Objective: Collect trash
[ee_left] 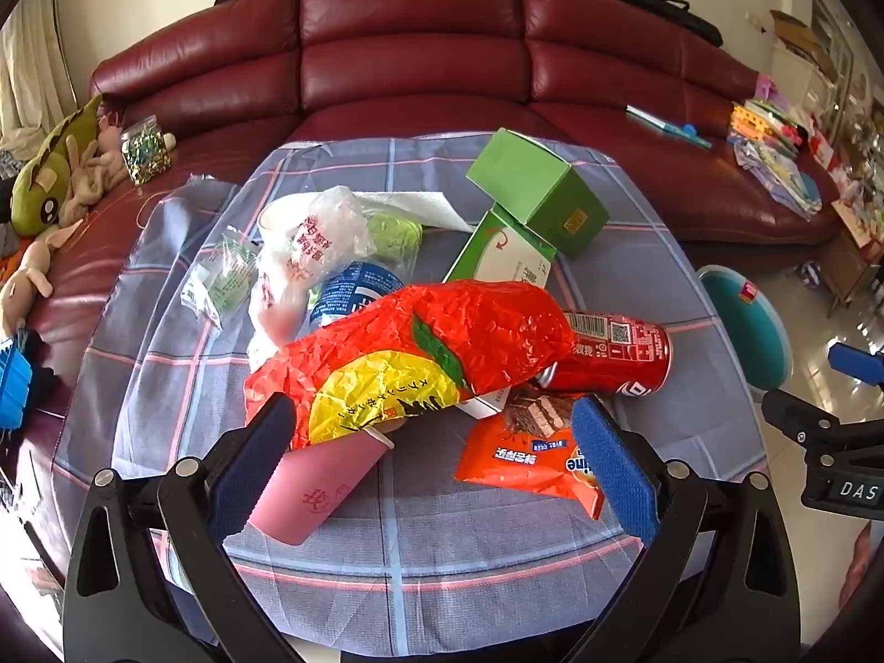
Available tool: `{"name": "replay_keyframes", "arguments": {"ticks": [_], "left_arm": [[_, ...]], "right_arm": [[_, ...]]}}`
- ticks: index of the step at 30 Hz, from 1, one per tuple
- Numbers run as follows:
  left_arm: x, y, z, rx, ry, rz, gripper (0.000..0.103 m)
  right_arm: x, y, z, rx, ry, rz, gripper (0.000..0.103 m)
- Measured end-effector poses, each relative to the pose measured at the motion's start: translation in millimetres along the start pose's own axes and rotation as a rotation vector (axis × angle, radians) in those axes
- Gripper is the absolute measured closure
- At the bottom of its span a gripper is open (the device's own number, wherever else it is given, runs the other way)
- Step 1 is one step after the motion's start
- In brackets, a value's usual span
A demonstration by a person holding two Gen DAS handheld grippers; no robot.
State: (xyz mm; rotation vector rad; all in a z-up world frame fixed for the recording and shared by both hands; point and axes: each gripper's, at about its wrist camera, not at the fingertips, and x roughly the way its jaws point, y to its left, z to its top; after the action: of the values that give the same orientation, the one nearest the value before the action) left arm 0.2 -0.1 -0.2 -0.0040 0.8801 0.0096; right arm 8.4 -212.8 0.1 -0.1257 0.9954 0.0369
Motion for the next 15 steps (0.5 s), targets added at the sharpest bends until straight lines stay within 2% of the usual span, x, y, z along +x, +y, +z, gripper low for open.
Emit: {"name": "replay_keyframes", "arguments": {"ticks": [15], "left_arm": [[-1, 6, -2, -0.001, 0.001, -0.007, 0.004]], "right_arm": [[2, 1, -1, 0.008, 0.006, 0.013, 0.006]]}}
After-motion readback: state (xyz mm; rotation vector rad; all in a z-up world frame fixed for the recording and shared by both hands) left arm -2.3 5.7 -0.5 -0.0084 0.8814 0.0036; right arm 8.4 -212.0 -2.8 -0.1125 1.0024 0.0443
